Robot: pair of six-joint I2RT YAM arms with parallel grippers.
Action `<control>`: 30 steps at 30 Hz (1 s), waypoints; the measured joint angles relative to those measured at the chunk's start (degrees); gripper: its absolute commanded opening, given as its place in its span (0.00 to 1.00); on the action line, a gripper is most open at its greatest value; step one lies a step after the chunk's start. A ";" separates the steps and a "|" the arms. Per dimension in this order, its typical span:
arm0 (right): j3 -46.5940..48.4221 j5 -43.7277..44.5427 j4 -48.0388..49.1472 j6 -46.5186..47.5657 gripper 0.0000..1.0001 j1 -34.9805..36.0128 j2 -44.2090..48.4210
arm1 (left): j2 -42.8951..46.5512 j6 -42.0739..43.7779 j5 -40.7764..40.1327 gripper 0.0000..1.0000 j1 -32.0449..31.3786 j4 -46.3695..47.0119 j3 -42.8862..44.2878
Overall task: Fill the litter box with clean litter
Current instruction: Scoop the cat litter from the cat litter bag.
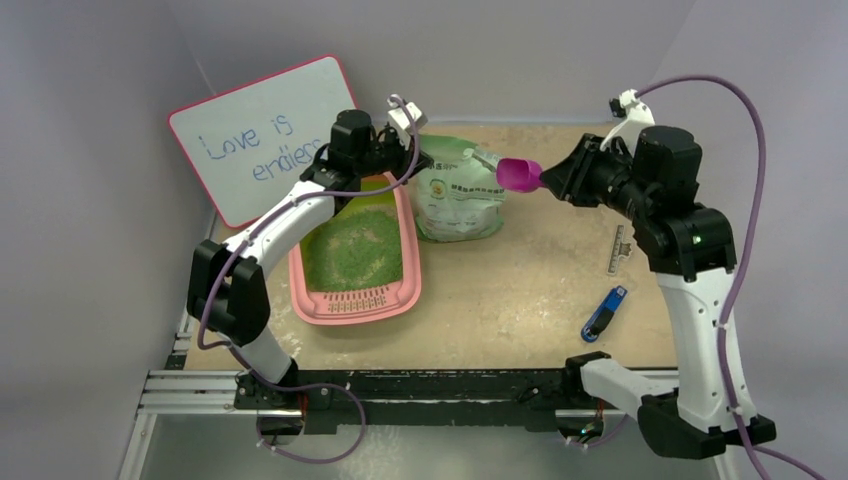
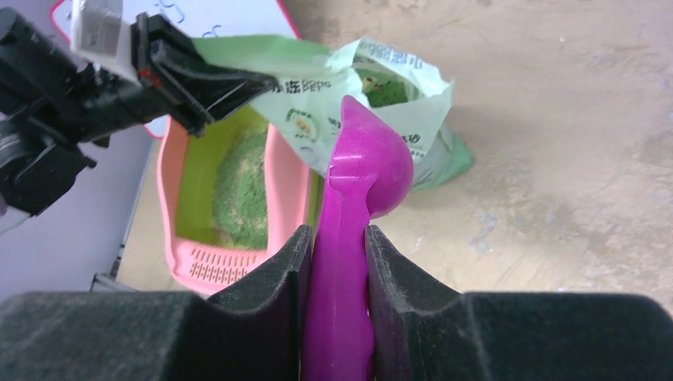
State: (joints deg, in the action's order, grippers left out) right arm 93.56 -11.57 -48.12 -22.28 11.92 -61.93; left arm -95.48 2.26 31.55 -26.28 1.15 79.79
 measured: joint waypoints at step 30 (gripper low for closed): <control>4.85 -7.74 0.37 8.48 0.00 -0.37 -19.37 | 2.49 3.56 6.60 0.00 -1.20 -1.90 -1.90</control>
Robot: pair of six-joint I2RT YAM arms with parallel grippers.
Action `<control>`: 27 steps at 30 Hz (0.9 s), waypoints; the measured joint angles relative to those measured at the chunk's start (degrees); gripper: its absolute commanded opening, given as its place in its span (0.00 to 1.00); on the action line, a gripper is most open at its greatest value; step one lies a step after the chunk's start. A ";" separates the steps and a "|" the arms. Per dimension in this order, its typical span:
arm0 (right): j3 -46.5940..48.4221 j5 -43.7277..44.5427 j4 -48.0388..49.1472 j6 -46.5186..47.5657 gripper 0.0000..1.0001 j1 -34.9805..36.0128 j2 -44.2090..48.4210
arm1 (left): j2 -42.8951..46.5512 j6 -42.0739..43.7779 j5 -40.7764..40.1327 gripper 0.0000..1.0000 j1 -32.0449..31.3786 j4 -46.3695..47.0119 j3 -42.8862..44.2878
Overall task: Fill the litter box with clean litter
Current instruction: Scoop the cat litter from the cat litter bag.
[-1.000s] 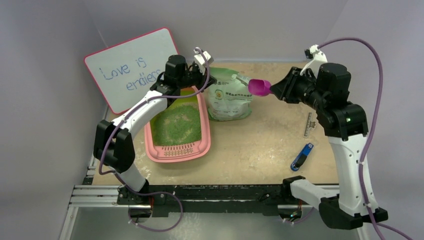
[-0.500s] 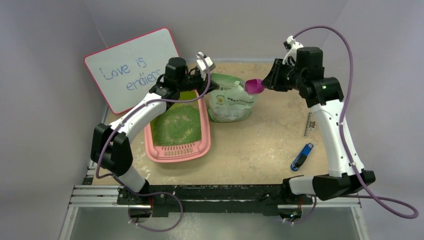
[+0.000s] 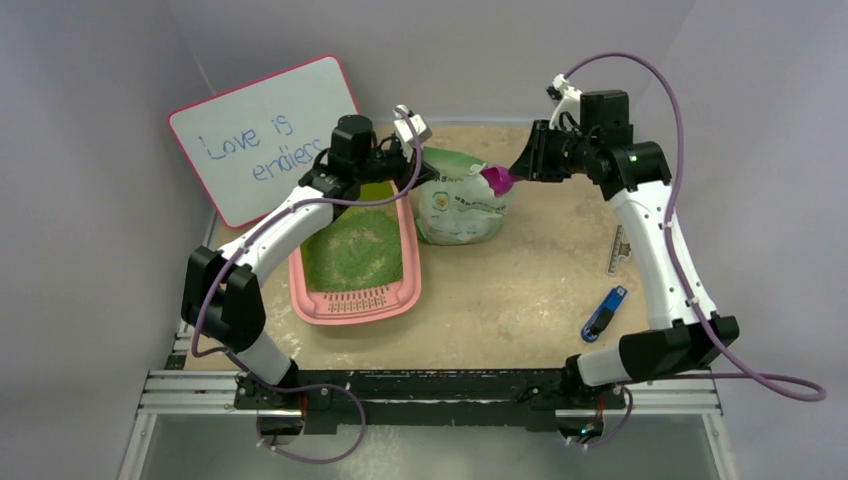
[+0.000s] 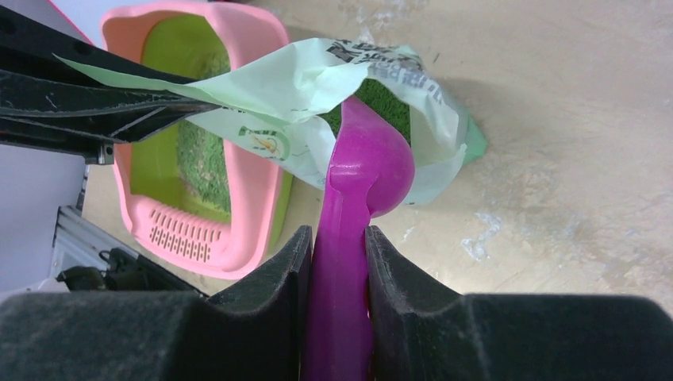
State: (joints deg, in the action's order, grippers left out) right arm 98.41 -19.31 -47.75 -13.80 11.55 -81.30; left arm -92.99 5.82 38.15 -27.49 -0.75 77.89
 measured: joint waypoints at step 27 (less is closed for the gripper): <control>-3.37 -4.20 4.35 2.32 0.00 3.85 -16.48 | 0.02 -0.15 0.59 0.00 -0.44 -0.24 0.00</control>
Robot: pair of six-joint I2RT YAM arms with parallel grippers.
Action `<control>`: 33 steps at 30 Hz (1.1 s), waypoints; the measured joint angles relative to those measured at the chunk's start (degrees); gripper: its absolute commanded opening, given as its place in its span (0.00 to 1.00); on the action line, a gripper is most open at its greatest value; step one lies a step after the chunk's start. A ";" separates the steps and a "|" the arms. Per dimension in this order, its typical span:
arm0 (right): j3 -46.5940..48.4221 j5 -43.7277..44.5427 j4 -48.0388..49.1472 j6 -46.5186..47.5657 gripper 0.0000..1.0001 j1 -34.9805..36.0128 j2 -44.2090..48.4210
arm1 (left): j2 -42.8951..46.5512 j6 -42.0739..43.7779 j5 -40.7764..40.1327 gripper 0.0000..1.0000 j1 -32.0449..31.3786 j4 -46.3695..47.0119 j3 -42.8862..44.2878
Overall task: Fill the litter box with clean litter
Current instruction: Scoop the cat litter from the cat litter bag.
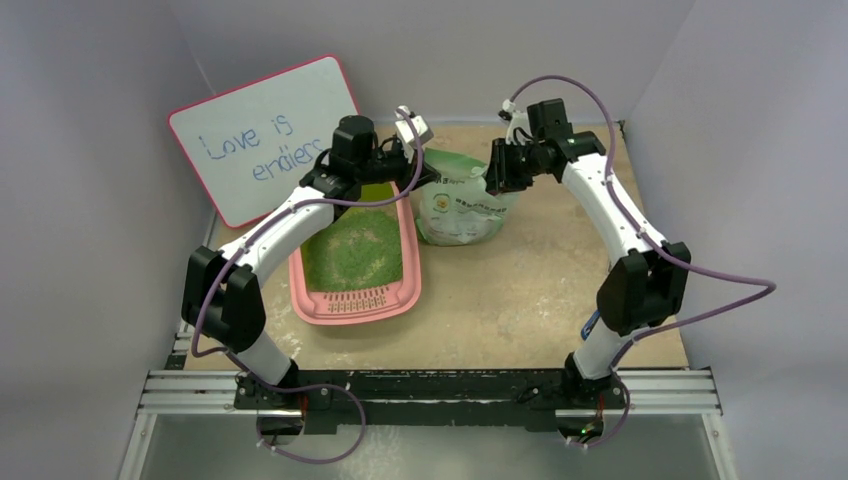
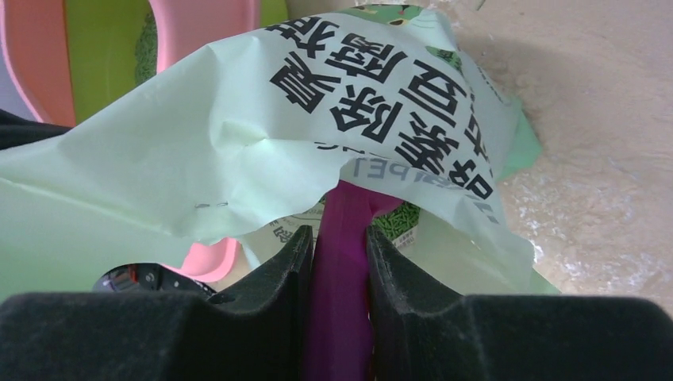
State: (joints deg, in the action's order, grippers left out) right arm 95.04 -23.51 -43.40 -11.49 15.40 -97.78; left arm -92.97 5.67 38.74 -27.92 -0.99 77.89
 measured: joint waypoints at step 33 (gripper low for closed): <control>-50.58 -37.57 70.40 -62.18 0.00 -30.40 24.17 | -0.09 0.00 -1.95 0.00 -0.02 -0.02 0.33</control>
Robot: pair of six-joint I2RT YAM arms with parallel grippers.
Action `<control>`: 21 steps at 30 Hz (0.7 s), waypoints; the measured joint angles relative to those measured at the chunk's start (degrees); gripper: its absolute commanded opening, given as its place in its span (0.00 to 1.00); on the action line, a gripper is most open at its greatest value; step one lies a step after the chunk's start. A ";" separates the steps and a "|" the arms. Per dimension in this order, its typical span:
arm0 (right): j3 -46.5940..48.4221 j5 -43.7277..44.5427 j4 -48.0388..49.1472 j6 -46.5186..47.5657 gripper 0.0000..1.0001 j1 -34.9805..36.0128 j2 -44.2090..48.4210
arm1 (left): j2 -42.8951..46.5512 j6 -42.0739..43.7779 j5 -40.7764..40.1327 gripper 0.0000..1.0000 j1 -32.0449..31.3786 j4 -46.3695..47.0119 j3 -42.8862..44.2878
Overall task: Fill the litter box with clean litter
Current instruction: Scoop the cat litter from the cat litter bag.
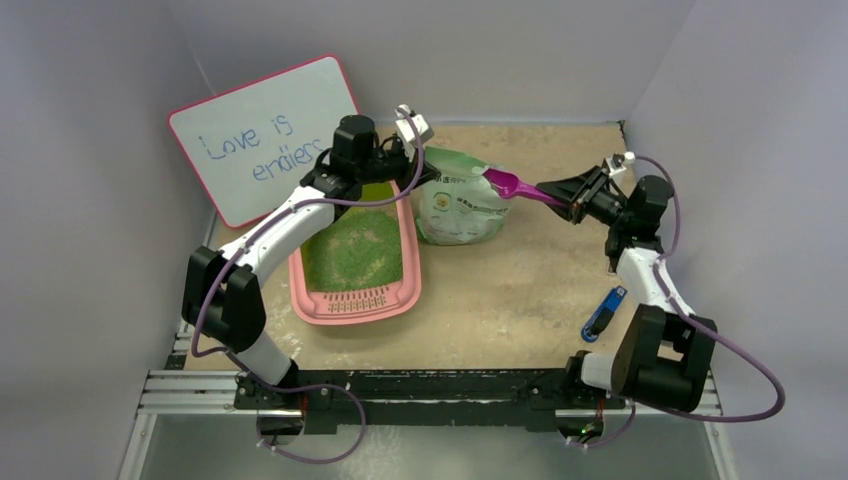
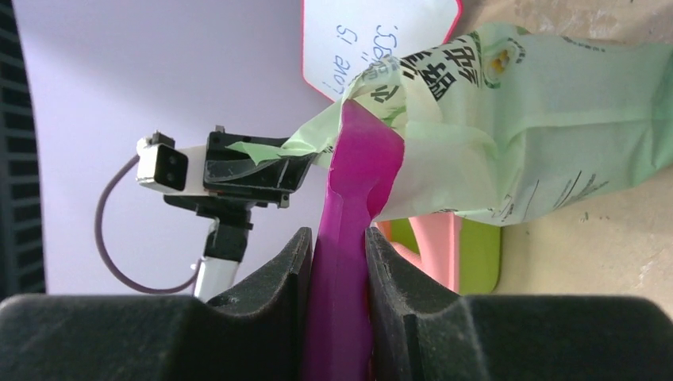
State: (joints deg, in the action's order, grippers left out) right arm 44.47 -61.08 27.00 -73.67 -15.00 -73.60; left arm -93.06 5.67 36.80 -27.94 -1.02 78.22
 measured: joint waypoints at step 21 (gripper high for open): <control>-8.61 -4.48 19.26 -20.20 0.00 -8.55 -1.16 | 0.00 0.00 -0.22 0.00 -0.57 0.09 0.00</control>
State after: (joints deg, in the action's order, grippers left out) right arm 35.86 -65.56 46.26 -93.86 -23.55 -74.76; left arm -93.06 5.67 36.58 -28.51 -0.93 78.22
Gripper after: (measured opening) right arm 0.299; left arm 0.025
